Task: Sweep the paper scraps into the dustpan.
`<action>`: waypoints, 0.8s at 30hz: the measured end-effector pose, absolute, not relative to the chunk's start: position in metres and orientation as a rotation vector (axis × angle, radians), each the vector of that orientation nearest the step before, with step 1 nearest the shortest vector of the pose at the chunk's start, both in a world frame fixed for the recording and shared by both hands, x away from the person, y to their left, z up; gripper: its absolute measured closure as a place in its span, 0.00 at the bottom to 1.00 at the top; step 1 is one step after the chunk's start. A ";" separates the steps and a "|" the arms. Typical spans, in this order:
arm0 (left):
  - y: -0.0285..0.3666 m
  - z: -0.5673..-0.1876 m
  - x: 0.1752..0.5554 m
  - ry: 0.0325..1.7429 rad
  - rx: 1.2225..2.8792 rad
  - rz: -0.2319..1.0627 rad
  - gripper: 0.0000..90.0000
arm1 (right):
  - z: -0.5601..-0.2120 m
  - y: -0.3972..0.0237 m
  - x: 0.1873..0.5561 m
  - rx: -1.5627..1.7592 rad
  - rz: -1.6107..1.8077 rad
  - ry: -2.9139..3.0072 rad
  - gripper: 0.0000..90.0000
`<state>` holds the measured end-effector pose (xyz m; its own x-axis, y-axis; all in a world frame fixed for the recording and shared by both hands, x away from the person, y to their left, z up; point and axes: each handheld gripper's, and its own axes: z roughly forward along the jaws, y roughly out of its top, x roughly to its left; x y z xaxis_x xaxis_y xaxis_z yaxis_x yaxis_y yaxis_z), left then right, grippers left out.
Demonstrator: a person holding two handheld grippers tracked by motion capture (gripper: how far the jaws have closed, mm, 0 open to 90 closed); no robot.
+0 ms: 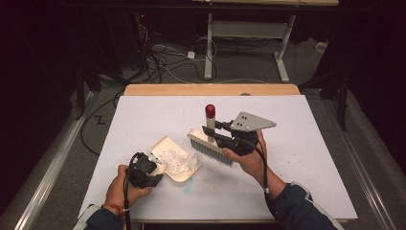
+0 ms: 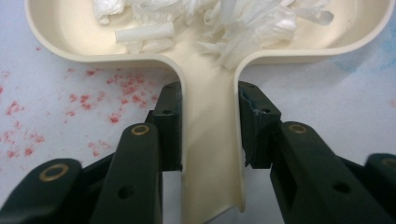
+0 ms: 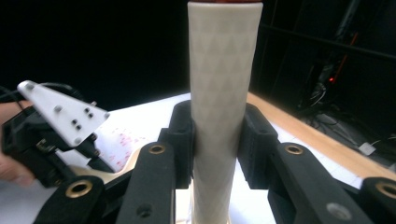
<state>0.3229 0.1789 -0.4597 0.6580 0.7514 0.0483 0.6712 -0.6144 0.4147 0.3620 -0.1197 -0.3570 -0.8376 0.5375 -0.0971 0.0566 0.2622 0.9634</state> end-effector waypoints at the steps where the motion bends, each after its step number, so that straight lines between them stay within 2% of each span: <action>1: 0.179 -0.460 0.323 1.125 2.515 0.308 0.70 | -0.356 -0.119 0.365 0.547 1.599 2.112 0.78; 7: 0.178 -0.460 0.323 1.134 2.511 0.306 0.70 | -0.366 -0.108 0.383 0.591 1.530 2.062 0.78; 15: 0.179 -0.461 0.323 1.131 2.508 0.296 0.70 | -0.397 -0.078 0.418 0.543 1.439 2.027 0.78; 24: 0.179 -0.460 0.326 1.126 2.511 0.293 0.70 | -0.404 -0.053 0.404 0.423 1.559 2.131 0.78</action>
